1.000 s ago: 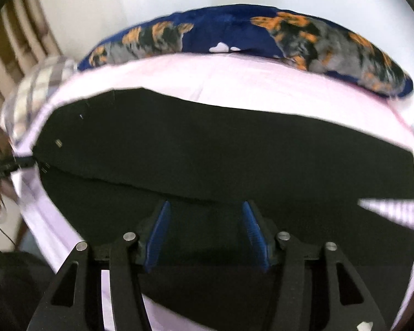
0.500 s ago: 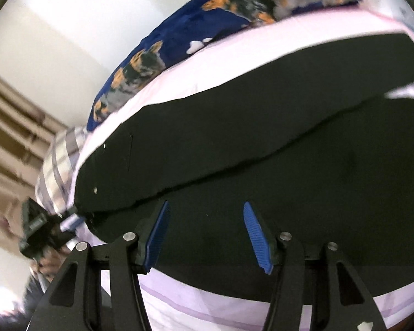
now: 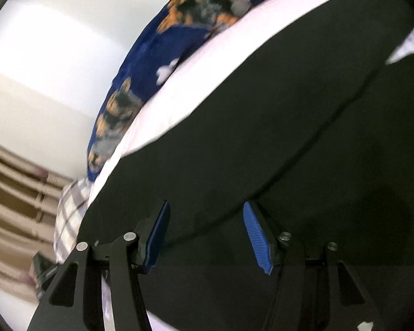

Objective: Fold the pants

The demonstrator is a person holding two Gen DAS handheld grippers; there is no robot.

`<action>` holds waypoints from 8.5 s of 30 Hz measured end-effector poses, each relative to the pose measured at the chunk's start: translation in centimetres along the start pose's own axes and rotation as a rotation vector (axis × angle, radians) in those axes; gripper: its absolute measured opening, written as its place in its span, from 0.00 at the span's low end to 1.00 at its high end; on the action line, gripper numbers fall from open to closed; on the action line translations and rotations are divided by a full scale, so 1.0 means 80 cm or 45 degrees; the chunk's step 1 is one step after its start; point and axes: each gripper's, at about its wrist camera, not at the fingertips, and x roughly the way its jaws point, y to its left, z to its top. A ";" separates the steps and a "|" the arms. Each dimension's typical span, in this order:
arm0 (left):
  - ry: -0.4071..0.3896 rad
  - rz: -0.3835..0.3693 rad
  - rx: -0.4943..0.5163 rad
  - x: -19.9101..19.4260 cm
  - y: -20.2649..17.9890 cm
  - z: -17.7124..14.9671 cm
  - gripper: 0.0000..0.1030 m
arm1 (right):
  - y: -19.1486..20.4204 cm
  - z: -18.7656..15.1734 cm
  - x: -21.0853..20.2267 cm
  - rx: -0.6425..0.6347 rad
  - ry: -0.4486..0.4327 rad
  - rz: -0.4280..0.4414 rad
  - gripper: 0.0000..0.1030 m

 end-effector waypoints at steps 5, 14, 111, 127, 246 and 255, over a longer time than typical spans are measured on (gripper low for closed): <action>-0.005 0.013 0.035 -0.005 -0.004 0.012 0.16 | -0.040 0.049 -0.011 0.083 -0.109 -0.044 0.35; 0.048 0.126 0.110 0.010 -0.008 0.017 0.16 | -0.091 0.094 -0.040 0.085 -0.216 -0.174 0.09; 0.456 -0.025 1.772 0.213 -0.296 -0.331 0.42 | -0.273 0.055 -0.253 0.550 -0.509 0.088 0.08; 0.434 -0.036 1.809 0.222 -0.315 -0.340 0.07 | -0.286 0.066 -0.254 0.564 -0.464 0.000 0.11; 0.247 -0.198 1.566 0.172 -0.358 -0.258 0.06 | -0.112 0.197 -0.318 0.335 -0.459 -0.015 0.05; 0.453 -0.205 1.737 0.196 -0.337 -0.319 0.06 | -0.259 0.072 -0.318 0.653 -0.392 -0.295 0.04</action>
